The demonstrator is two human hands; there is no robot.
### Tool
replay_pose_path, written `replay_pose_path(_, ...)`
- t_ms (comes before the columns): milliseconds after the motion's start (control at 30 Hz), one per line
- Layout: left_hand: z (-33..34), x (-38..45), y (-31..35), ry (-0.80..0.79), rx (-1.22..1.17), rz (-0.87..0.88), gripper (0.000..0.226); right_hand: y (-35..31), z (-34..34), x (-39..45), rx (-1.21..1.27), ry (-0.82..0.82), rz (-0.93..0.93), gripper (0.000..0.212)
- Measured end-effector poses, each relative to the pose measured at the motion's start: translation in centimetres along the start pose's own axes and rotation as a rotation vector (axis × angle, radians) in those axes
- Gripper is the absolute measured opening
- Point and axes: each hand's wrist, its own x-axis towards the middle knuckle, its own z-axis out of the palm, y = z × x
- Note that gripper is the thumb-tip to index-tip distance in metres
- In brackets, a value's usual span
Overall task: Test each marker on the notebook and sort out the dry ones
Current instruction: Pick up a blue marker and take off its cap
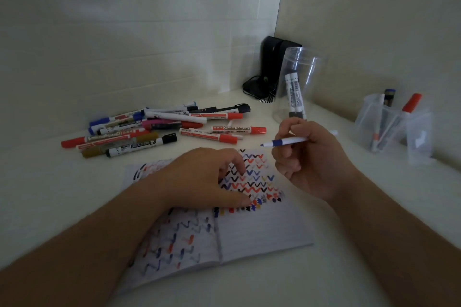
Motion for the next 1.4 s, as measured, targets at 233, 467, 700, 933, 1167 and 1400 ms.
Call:
replay_pose_path(233, 0.4, 0.5, -0.4, -0.026, 0.060, 0.087, 0.040, -0.8, 0.9, -0.8, -0.129, 0.002, 0.069, 0.030)
replay_pose_path(467, 0.5, 0.6, -0.3, -0.007, 0.016, 0.138, 0.027, -0.1, 2.5, -2.9, -0.747, 0.080, 0.118, 0.028)
replay_pose_path(700, 0.7, 0.8, -0.3, -0.014, 0.025, 0.137, 0.025, 1.6, 1.9, -4.2, -0.976, 0.228, 0.041, 0.030)
replay_pose_path(933, 0.8, 0.9, -0.6, -0.014, 0.023, 0.138, 0.027, 1.7, 2.1, -4.4, -1.033, 0.251, 0.045, 0.028)
replay_pose_path(1167, 0.7, 0.8, -0.4, -0.006, 0.012, 0.146, 0.022, 1.8, 2.5, -4.3, -1.107, 0.253, 0.042, 0.029)
replay_pose_path(1400, 0.7, 0.9, -0.4, -0.015, 0.022, 0.153, 0.022, 1.6, 2.2, -4.3, -1.084, 0.244, 0.053, 0.030)
